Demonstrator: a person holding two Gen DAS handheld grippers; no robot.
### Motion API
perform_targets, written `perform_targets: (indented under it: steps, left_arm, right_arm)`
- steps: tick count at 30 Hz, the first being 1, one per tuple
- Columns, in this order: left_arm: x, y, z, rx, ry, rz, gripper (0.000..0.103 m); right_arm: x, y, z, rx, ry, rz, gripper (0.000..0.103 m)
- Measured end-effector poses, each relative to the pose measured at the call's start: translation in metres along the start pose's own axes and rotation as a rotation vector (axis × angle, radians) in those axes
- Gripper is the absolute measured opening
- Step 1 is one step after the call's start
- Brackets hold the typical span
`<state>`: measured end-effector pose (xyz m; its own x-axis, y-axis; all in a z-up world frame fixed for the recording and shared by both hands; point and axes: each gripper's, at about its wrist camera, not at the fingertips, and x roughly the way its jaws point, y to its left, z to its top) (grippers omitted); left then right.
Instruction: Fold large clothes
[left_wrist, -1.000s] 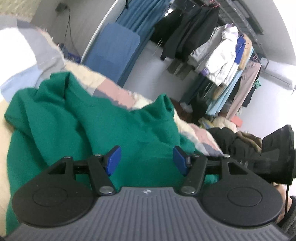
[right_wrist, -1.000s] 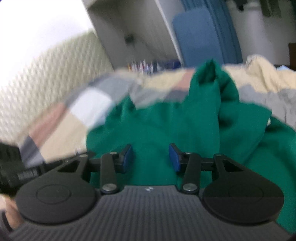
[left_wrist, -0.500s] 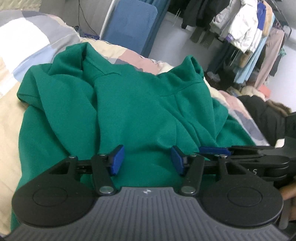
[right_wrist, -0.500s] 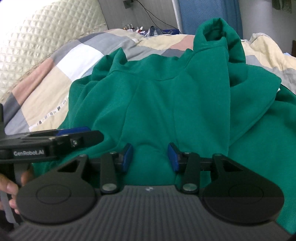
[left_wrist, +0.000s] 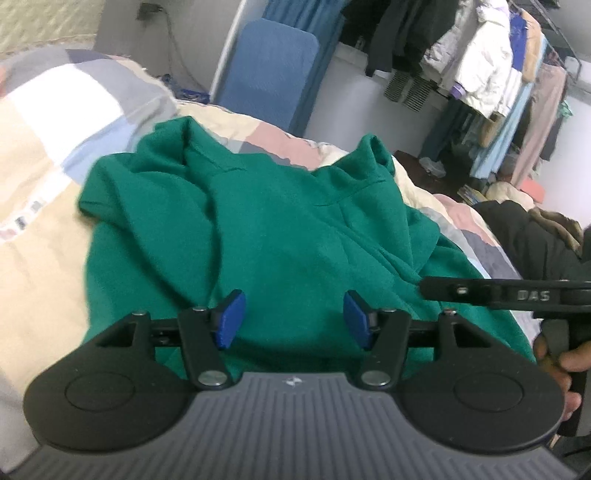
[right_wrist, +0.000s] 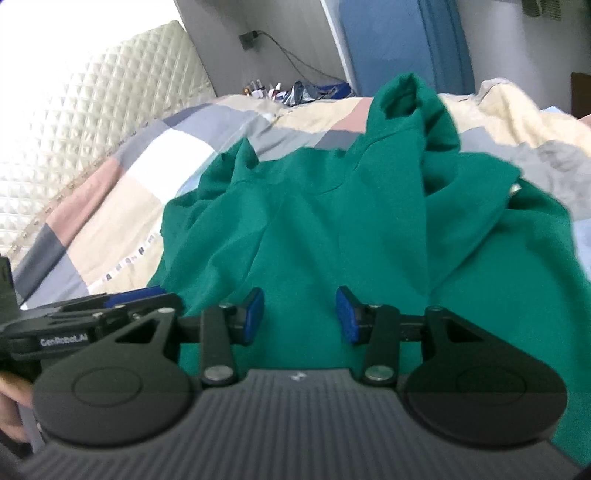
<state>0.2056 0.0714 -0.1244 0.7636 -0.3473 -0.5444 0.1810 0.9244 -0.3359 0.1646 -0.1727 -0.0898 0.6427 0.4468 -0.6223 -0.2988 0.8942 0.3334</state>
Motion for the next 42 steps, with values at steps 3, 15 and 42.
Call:
perform_targets:
  steps: [3, 15, 42]
  left_arm:
    - [-0.018, 0.005, -0.001, -0.035, 0.021, 0.024, 0.065]
    - [-0.088, 0.069, -0.02, -0.279, 0.135, 0.177, 0.069]
    - [-0.08, 0.091, -0.055, -0.615, 0.251, -0.154, 0.074]
  right_arm:
    - [-0.024, -0.003, 0.0, -0.003, -0.013, -0.033, 0.052]
    - [-0.119, -0.09, 0.0, 0.208, 0.058, -0.048, 0.08]
    - [-0.121, -0.194, -0.064, 0.427, 0.109, 0.301, 0.083]
